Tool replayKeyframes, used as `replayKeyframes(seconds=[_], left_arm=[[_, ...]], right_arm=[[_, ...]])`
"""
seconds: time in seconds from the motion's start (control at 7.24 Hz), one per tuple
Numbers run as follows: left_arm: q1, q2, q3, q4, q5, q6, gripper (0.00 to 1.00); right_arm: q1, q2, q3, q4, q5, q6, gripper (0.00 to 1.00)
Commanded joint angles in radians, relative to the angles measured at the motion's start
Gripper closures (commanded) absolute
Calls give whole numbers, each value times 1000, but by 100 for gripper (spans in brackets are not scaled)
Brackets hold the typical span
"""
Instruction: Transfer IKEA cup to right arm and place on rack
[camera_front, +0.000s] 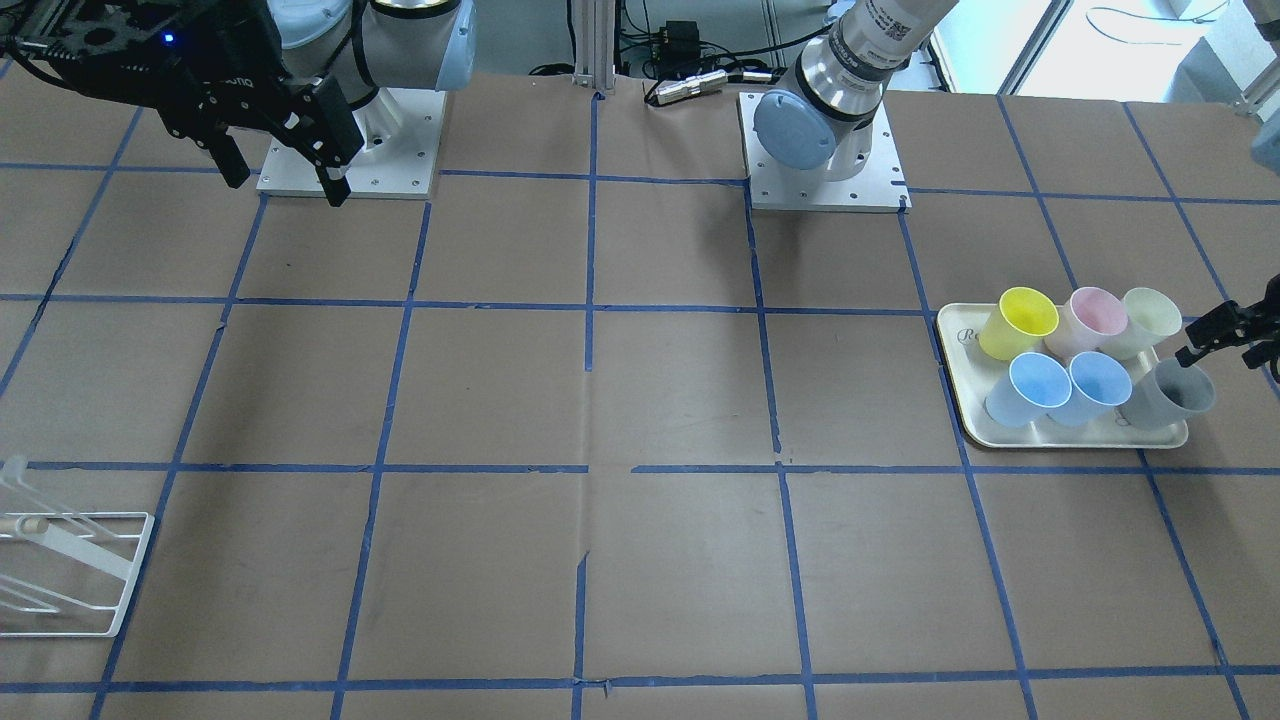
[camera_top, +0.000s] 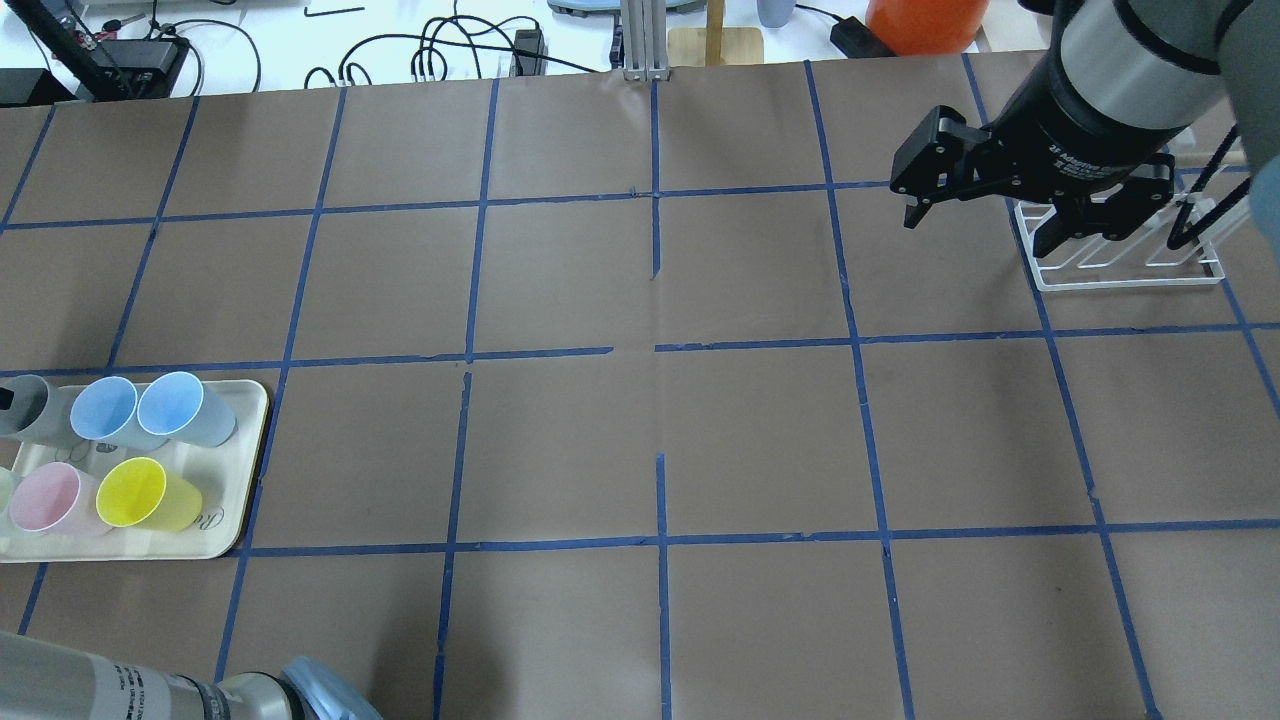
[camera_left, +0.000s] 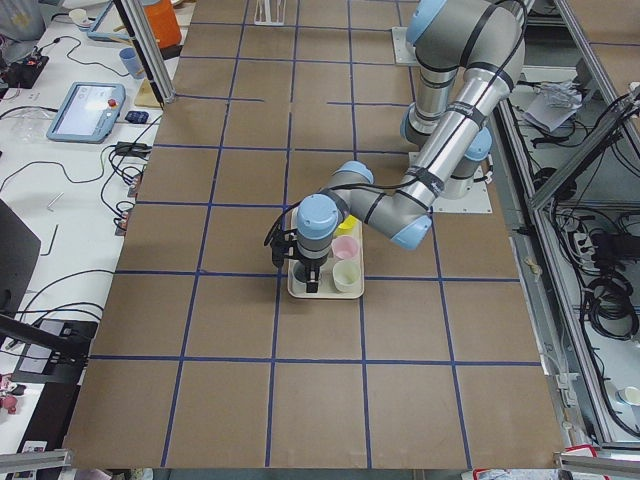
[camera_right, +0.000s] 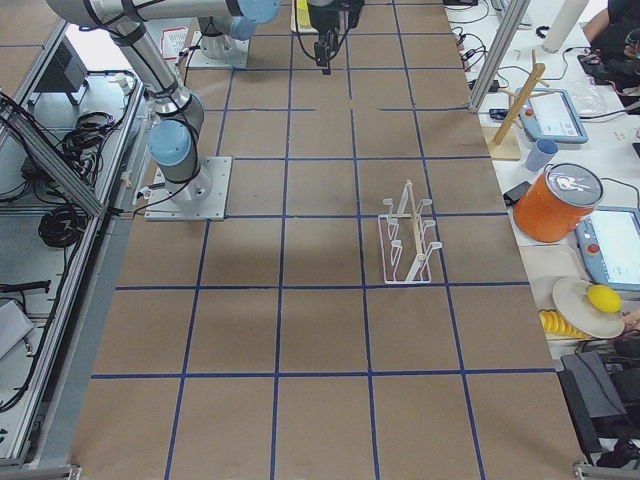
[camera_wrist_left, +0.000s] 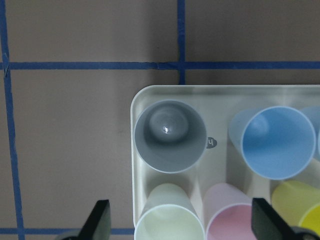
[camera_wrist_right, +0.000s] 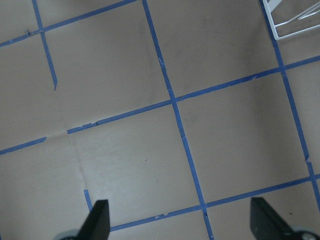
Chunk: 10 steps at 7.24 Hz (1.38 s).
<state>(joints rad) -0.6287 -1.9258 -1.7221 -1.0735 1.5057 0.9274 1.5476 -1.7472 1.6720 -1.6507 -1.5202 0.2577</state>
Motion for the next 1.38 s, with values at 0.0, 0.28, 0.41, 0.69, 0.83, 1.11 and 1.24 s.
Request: replayKeyframes(seconds=[0.0, 0.28, 0.41, 0.69, 0.83, 1.11, 1.24], left_arm=[[1, -48, 16, 52, 2, 17, 0], [1, -68, 16, 70, -7, 14, 0], [1, -76, 4, 72, -10, 14, 0], [1, -91, -4, 73, 2, 18, 44], [1, -94, -4, 73, 2, 19, 64], [1, -99, 12, 72, 5, 14, 100], [0, -96, 15, 72, 4, 13, 100]], right_arm=[[-1, 0, 2, 2, -5, 0, 0], [0, 0, 3, 21, -5, 0, 0], [2, -3, 3, 56, 8, 0, 0], [3, 2, 1, 114, 41, 0, 0], [3, 27, -2, 115, 46, 0, 0], [-4, 86, -28, 63, 95, 23, 0], [-4, 138, -37, 27, 98, 173, 0]])
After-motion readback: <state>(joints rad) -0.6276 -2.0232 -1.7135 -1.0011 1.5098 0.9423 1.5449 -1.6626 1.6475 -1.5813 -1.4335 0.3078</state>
